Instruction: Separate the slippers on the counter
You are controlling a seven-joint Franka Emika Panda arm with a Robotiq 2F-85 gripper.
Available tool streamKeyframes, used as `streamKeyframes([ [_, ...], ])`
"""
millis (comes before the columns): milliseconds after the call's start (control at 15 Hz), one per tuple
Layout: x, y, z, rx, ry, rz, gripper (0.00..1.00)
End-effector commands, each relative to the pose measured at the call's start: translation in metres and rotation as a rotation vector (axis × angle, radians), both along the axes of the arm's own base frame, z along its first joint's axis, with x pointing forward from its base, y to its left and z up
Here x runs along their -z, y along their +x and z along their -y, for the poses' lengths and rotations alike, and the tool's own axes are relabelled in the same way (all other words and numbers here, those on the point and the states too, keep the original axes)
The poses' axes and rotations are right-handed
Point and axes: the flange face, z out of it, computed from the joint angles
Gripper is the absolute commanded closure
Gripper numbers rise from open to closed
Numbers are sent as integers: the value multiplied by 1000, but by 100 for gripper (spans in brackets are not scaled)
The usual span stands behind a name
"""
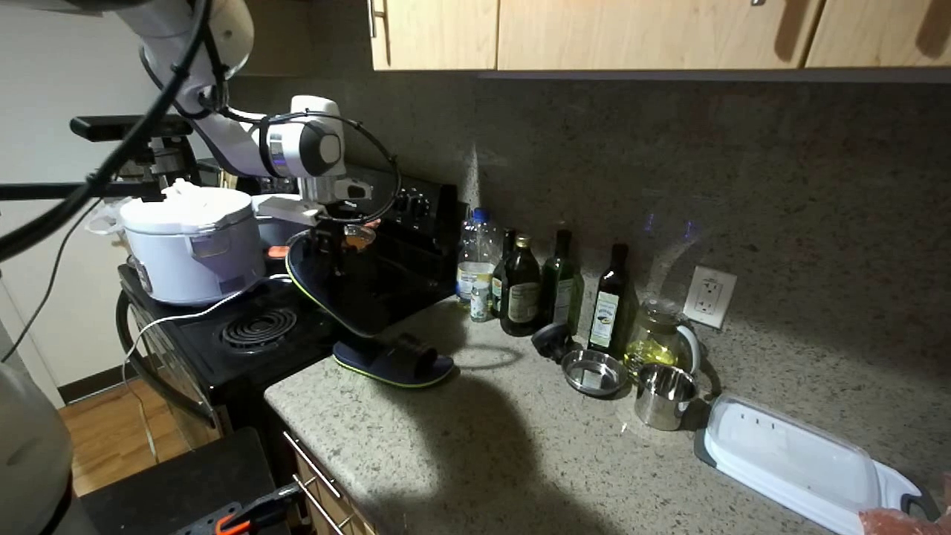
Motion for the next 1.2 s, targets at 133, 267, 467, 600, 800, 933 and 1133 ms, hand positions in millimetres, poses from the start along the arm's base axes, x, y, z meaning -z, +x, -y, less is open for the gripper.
streamKeyframes([
  [133, -31, -18, 38, 92, -87, 74, 100],
  [267, -35, -19, 60, 152, -110, 89, 100],
  [467, -38, -16, 97, 249, -138, 97, 100],
  [600, -35, -12, 124, 329, -162, 99, 100],
  [800, -28, -9, 166, 447, -198, 88, 100],
  [933, -20, -8, 194, 520, -215, 70, 100],
  [1133, -2, -8, 233, 619, -234, 36, 100],
])
